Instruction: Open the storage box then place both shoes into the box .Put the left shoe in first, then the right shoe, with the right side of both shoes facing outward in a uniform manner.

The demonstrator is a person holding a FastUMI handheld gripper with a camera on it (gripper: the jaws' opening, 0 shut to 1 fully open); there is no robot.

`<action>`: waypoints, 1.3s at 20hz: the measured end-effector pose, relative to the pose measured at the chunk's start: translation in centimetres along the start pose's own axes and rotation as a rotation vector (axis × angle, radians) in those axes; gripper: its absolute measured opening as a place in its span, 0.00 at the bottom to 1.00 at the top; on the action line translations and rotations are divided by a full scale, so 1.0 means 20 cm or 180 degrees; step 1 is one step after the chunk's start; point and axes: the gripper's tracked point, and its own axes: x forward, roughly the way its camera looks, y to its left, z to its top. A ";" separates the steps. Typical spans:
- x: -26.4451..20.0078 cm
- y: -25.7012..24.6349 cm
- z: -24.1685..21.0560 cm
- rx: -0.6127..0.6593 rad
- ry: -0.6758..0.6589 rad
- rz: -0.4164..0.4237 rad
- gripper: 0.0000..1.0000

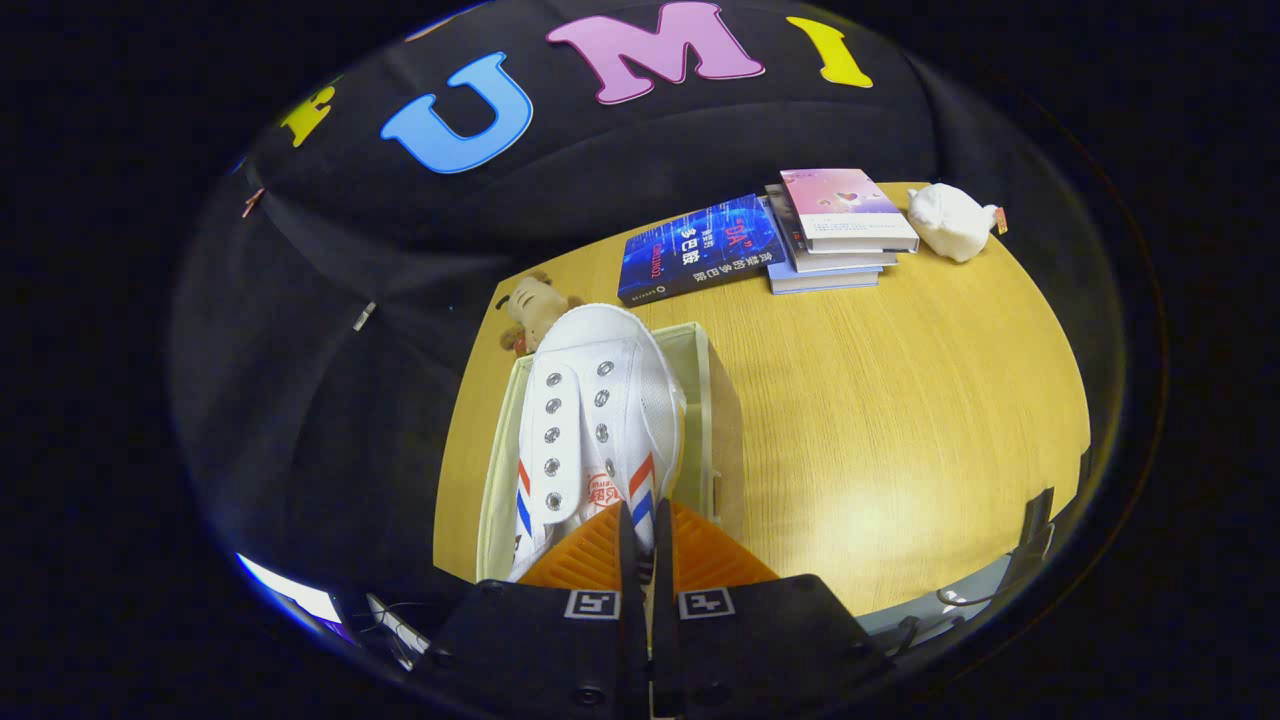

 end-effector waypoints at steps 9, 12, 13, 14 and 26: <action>0.11 0.10 0.02 -0.0131 -0.0097 0.0033 0.57; 0.00 0.00 0.11 -0.0262 -0.0266 -0.0107 0.99; -0.04 -0.02 0.14 -0.0261 -0.0345 -0.0129 0.99; -0.08 -0.05 0.18 -0.0264 -0.0431 -0.0151 0.99; -0.70 -0.46 0.74 -0.1127 -0.1898 -0.0373 0.99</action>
